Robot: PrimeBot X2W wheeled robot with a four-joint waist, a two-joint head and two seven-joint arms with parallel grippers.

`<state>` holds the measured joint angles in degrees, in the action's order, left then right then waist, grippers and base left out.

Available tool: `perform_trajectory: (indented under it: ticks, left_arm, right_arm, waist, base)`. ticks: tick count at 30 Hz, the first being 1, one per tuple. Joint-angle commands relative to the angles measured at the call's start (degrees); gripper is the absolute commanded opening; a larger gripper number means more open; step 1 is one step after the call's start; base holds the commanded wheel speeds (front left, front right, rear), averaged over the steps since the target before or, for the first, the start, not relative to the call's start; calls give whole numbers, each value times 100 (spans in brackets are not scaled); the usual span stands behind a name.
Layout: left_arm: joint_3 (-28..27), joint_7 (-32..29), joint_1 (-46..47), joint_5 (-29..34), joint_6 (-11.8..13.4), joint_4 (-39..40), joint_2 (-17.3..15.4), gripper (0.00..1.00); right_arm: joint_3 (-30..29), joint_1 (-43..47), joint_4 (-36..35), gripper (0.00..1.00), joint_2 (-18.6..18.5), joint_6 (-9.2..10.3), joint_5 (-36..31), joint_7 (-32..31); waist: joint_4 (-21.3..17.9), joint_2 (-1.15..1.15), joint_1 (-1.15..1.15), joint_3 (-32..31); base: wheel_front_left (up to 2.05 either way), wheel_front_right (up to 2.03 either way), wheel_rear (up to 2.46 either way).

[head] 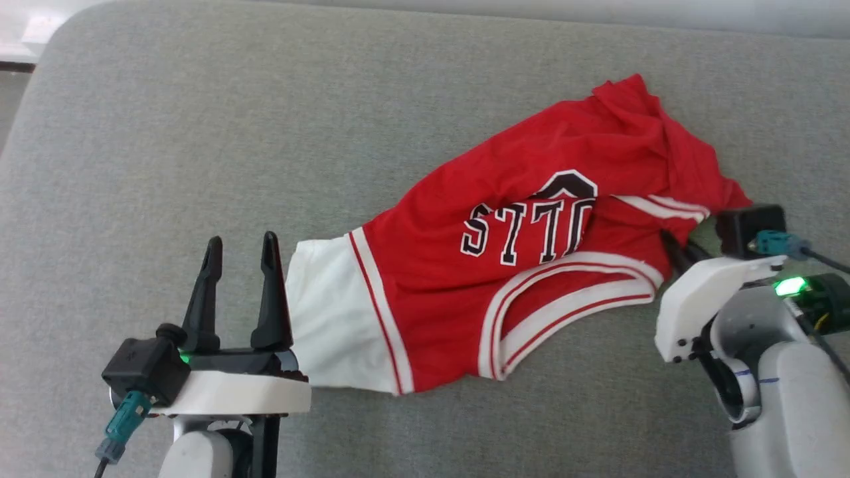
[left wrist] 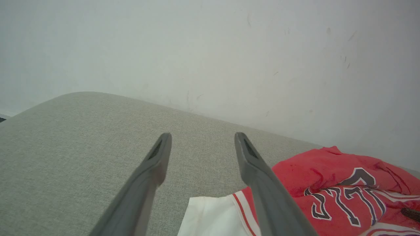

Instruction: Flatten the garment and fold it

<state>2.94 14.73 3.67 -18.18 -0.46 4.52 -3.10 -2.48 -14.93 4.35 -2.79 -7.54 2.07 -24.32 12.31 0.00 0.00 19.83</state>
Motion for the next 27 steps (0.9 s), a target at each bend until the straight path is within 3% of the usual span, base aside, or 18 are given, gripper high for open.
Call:
perform_trajectory:
  ticks: [1, 5, 10, 13, 19, 20, 21, 27]
  left_arm:
    - [2, 27, 59, -16, 4, -16, 22, 100]
    - [-5, 27, 45, 39, -3, -8, 22, 100]
    - [-89, 27, 36, 132, -67, -11, 22, 100]
    - [-149, 27, 33, 165, -99, -15, 22, 100]
    - [-197, 27, 18, 227, -162, -67, 22, 100]
    - [-209, 27, 14, 242, -177, -80, 22, 100]
    - [-214, 27, 14, 253, -193, -96, 22, 100]
    - [-124, 27, 29, 226, -228, -156, 22, 100]
  right_arm:
    - [-56, -63, -66, 0, -12, 5, -19, 65]
    - [-492, 84, -448, 0, -29, 5, -45, 152]
    - [-1580, 806, -1081, 0, -22, 5, -138, 286]
    - [-2103, 1483, -1093, 0, -13, 5, 238, 130]
    - [-2001, 2171, -609, 0, -11, 5, 704, -7]
    - [-1955, 2120, -618, 28, -11, 5, 720, 102]
    - [-1933, 2048, -665, 100, -11, 5, 726, 217]
    - [-1913, 1379, -1900, 100, -10, 5, 338, 793]
  waist:
    - [-143, 0, 0, -70]
    - [-435, 0, 0, -140]
    - [-762, 0, 0, -124]
    - [-900, 0, 0, -99]
    - [-1128, 0, 0, -115]
    - [-1155, 0, 0, -134]
    - [-1169, 0, 0, -154]
    - [-1076, 0, 0, -247]
  base:
    - [0, 0, 0]
    - [0, 0, 0]
    - [0, 0, 0]
    - [0, 0, 0]
    - [0, 0, 0]
    - [0, 0, 0]
    - [0, 0, 0]
    - [0, 0, 0]
